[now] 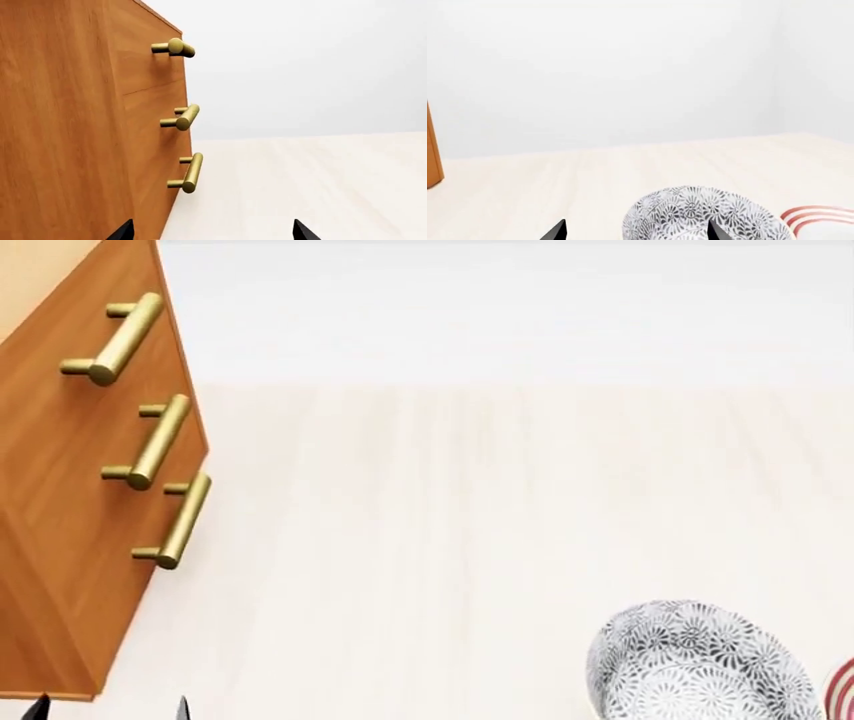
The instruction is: Put the bowl on top of the cabinet.
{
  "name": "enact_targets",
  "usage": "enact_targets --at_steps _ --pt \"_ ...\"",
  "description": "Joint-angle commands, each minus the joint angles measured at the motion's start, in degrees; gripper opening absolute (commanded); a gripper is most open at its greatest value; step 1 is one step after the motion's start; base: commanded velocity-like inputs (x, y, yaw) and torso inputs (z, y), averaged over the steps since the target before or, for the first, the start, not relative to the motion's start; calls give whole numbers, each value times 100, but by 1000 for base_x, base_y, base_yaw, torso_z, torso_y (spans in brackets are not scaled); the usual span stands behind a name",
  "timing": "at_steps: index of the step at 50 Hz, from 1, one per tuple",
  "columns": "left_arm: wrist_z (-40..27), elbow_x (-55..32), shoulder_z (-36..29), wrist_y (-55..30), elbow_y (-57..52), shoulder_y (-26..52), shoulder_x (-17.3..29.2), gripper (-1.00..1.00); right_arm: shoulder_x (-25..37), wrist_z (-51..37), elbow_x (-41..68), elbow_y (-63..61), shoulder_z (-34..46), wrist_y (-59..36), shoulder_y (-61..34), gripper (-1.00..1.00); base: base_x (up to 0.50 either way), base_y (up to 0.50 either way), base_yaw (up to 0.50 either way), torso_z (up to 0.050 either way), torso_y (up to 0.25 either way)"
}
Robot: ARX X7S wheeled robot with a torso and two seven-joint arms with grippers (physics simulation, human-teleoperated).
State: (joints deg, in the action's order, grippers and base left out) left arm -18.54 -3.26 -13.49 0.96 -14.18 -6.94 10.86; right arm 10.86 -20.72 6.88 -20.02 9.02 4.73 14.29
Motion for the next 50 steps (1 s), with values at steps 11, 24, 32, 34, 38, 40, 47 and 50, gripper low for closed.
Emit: enact_targets --at_steps 11,24,32,34,38,40,47,50 --pt "-155 -14 -15 207 188 40 21 100 64 -63 6 53 94 60 -32 100 0 0 0 50 0" --pt "-180 -81 -47 228 188 42 57 100 107 -117 18 26 121 119 9 100 0 0 0 50 0" --pt "-262 -51 -100 269 -93 -80 38 100 137 -196 -26 -107 119 252 181 100 0 0 0 27 0" --pt "-206 11 -197 324 -133 -108 75 100 148 -205 -36 -127 118 316 223 100 0 0 0 0 0" --pt "-283 373 -369 189 -293 -148 112 100 161 -246 -58 -178 110 402 306 100 0 0 0 0 0" --pt "-424 600 -412 127 -390 -195 80 100 169 -268 -77 -222 104 496 384 100 0 0 0 0 0" --pt "-570 722 -441 290 -510 -294 79 100 210 -336 -207 -360 91 969 734 100 0 0 0 0 0" --pt "-397 546 -503 362 -554 -295 162 100 227 -353 -225 -381 85 1098 814 100 0 0 0 0 0"
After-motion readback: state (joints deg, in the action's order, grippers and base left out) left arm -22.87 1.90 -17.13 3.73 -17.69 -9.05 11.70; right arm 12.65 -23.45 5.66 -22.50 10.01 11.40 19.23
